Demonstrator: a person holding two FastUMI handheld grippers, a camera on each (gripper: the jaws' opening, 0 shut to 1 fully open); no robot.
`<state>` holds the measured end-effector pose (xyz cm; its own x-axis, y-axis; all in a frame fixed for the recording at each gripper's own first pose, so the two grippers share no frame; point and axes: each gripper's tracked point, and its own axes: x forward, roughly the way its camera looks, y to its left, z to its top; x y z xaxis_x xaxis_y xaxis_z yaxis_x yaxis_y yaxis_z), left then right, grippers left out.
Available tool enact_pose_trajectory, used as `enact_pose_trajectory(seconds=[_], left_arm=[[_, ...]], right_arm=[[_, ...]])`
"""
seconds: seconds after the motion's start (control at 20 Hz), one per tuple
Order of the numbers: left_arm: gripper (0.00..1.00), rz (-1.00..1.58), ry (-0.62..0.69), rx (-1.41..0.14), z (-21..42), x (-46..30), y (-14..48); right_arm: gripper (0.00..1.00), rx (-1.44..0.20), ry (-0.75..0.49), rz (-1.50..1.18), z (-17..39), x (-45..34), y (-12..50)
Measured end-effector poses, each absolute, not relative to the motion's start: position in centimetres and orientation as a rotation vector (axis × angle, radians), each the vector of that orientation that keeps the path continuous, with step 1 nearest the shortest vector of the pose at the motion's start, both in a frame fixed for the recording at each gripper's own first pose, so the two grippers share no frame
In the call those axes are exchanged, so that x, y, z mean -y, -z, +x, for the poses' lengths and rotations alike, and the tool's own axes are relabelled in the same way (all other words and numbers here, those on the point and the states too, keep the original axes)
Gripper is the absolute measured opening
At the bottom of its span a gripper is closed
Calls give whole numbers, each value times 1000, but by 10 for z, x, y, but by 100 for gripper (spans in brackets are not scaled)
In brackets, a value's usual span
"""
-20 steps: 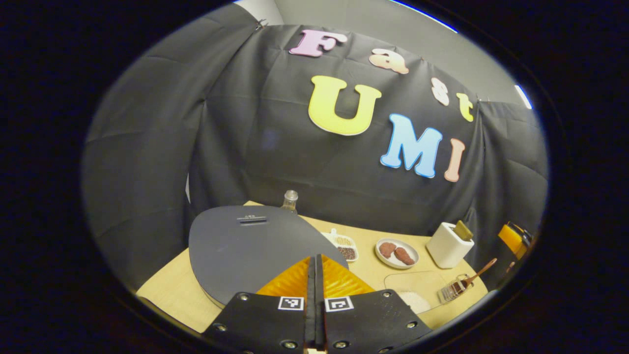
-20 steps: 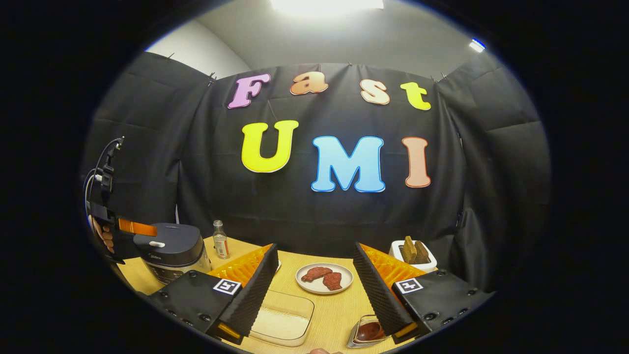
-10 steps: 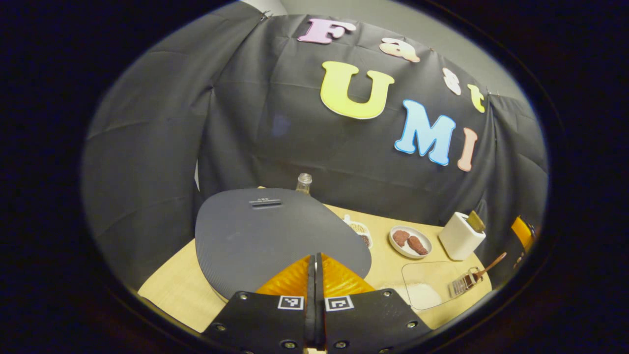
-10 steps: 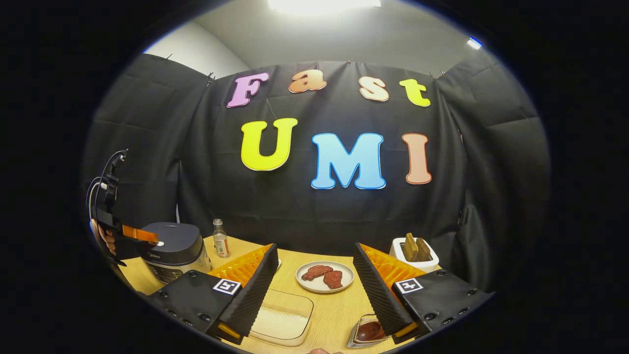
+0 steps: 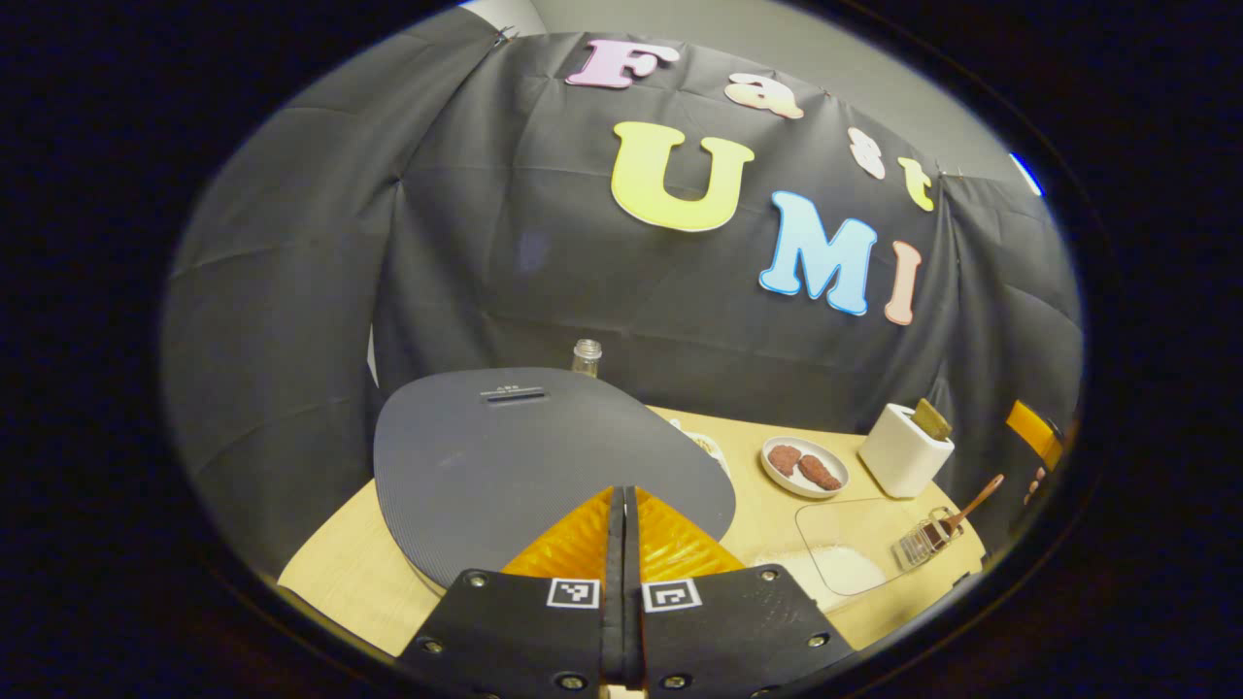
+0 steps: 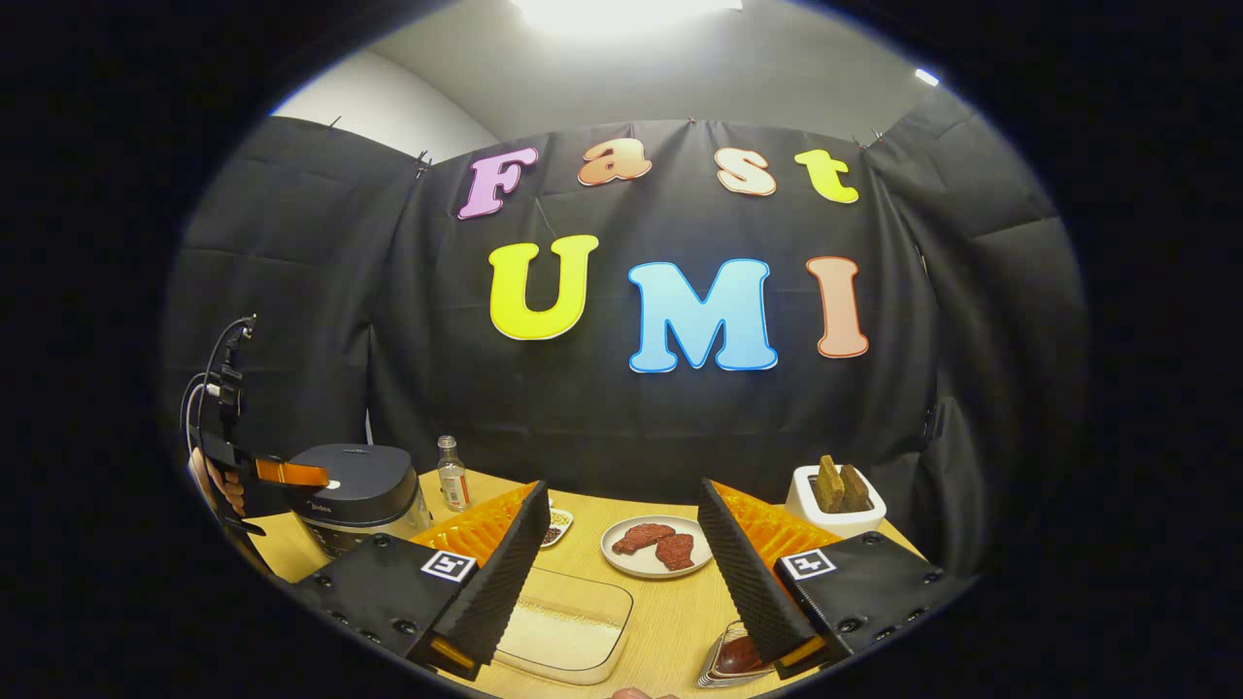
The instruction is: Close the left gripper, press the button to open the rice cooker; take a wooden spoon from the chopstick holder with the right hand, scoop a spoonful of rice and pour it into the rice cooker, then put the wooden spoon back into the chopstick holder.
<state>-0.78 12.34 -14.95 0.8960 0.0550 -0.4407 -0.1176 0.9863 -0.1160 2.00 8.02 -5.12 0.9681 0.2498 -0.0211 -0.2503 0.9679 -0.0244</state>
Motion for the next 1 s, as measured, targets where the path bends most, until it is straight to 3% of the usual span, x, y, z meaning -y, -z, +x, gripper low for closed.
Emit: enact_pose_trajectory(seconds=[0.1,0.15,0.2,0.25,0.3,0.35,0.45,0.85,1.0], left_arm=[[2,-108,-97,-458,-10,-124,151],[2,-77,-100,-463,-11,-126,151],[2,-46,-106,-470,-11,-127,152],[2,-14,-110,-477,-12,-126,151],[2,13,-113,-486,-11,-124,151],[2,30,-116,-503,-12,-121,154],[2,30,-121,-491,-9,-120,156],[2,-60,-183,-366,-8,-123,134],[1,-23,-251,-196,-8,-126,79]], right_arm=[[93,-30,-254,-15,22,-80,56],[98,-36,-255,-12,23,-81,59],[93,-43,-257,-10,24,-81,61],[98,-47,-257,-11,24,-81,63],[93,-49,-254,-13,25,-80,64],[98,-49,-246,-18,24,-77,65],[98,-46,-222,-35,25,-70,66],[98,-46,-168,-16,15,-41,59],[98,-31,-126,-19,8,-23,52]])
